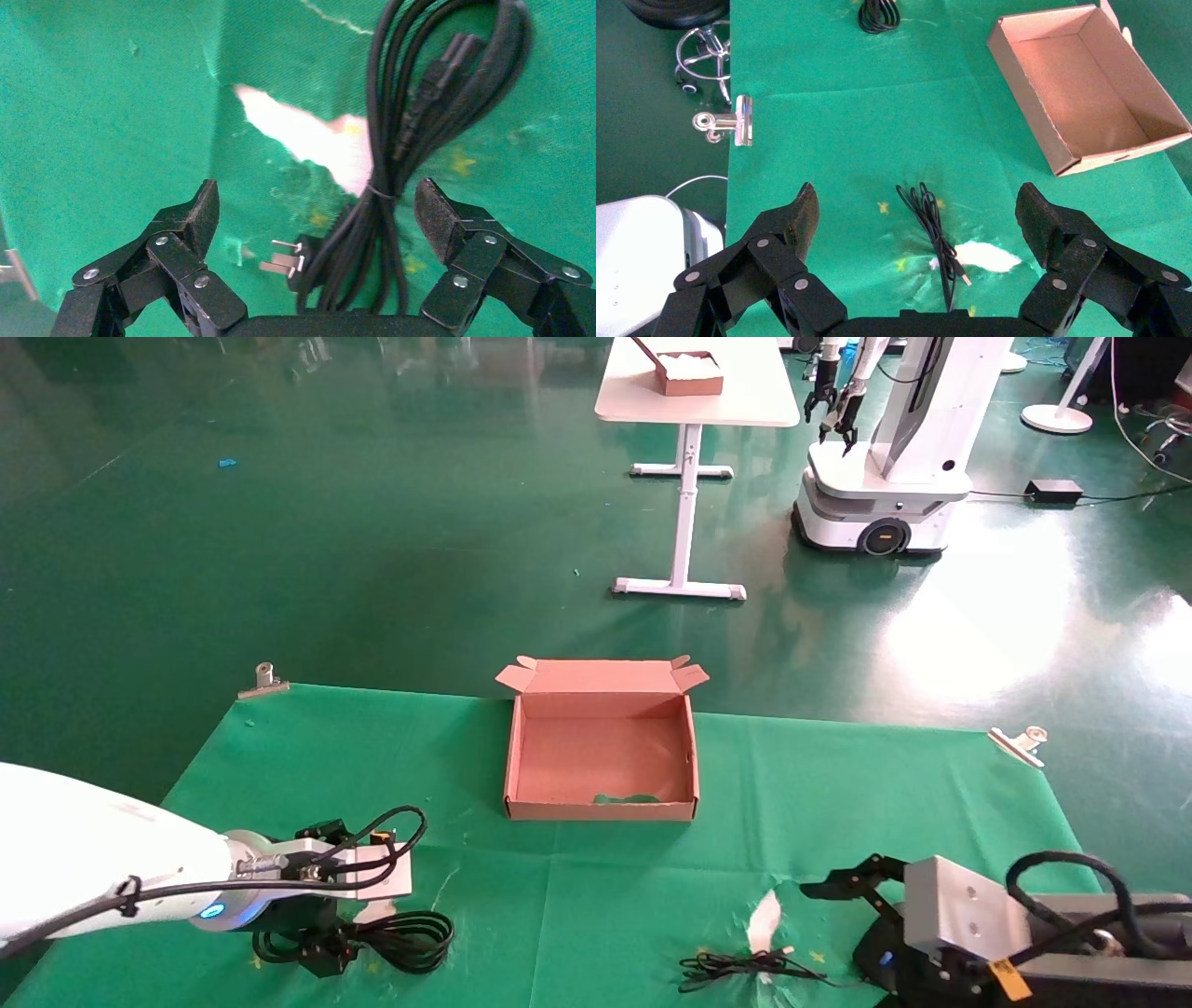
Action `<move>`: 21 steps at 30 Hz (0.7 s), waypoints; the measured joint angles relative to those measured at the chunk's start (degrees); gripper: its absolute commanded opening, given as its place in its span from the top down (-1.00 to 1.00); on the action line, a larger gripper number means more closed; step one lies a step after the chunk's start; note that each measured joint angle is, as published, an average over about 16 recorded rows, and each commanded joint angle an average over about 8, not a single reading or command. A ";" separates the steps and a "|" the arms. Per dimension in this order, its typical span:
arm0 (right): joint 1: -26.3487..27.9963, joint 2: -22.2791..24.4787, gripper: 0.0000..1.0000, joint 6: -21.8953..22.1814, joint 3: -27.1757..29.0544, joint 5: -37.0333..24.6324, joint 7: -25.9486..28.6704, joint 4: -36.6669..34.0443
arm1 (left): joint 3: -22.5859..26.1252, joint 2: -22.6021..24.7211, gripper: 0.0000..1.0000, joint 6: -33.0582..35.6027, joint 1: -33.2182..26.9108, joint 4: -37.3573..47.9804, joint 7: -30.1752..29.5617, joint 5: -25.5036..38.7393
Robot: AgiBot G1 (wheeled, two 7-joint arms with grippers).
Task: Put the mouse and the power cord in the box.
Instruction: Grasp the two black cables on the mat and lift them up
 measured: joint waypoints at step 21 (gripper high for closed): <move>5.80 -7.67 -1.00 0.18 -6.73 -14.66 -0.75 -2.08 | 1.02 1.52 -1.00 -1.42 0.46 0.93 -1.05 3.26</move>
